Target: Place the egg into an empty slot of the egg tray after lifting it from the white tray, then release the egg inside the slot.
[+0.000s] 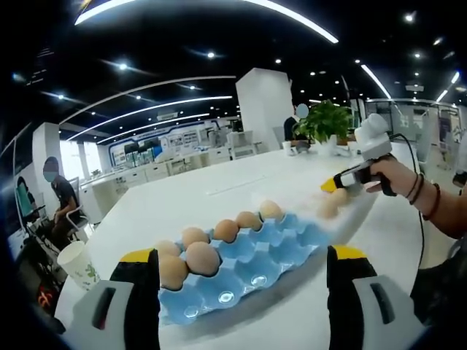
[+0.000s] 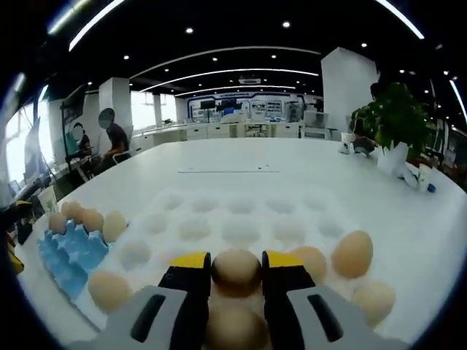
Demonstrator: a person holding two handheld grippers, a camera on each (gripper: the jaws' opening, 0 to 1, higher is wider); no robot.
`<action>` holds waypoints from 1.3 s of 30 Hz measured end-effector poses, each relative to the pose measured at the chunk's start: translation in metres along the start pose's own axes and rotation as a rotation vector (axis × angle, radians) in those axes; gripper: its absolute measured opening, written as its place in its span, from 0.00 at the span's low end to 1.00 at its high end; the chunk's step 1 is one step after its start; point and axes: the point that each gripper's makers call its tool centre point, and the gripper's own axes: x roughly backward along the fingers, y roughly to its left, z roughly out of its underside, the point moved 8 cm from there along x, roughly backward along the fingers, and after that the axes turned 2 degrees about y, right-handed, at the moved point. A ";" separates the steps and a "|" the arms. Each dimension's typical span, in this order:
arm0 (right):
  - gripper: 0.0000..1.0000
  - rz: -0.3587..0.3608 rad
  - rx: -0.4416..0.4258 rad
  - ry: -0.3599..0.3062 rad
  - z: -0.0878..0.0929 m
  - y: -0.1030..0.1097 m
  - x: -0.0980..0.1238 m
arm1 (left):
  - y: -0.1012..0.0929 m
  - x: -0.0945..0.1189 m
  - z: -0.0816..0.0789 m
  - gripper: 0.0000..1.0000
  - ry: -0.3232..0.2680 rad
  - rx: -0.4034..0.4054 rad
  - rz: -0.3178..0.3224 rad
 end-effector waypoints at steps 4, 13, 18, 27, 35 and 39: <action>0.28 0.008 0.008 0.008 -0.002 -0.002 -0.001 | -0.001 -0.001 0.000 0.97 0.000 0.000 0.003; 0.28 -0.011 -0.034 -0.005 -0.003 -0.005 0.001 | 0.001 0.000 -0.001 0.97 -0.002 0.001 -0.003; 0.28 -0.003 -0.021 -0.047 -0.014 -0.005 0.007 | 0.001 -0.001 -0.002 0.97 -0.003 -0.003 -0.001; 0.28 -0.018 -0.028 -0.051 -0.018 -0.003 0.011 | 0.001 -0.001 -0.002 0.97 -0.006 -0.002 0.002; 0.28 -0.036 -0.013 -0.052 -0.023 0.005 0.014 | 0.002 0.000 -0.001 0.97 -0.002 -0.004 0.002; 0.28 -0.056 -0.006 -0.053 -0.025 0.011 0.014 | 0.002 0.001 0.000 0.97 0.000 -0.004 0.000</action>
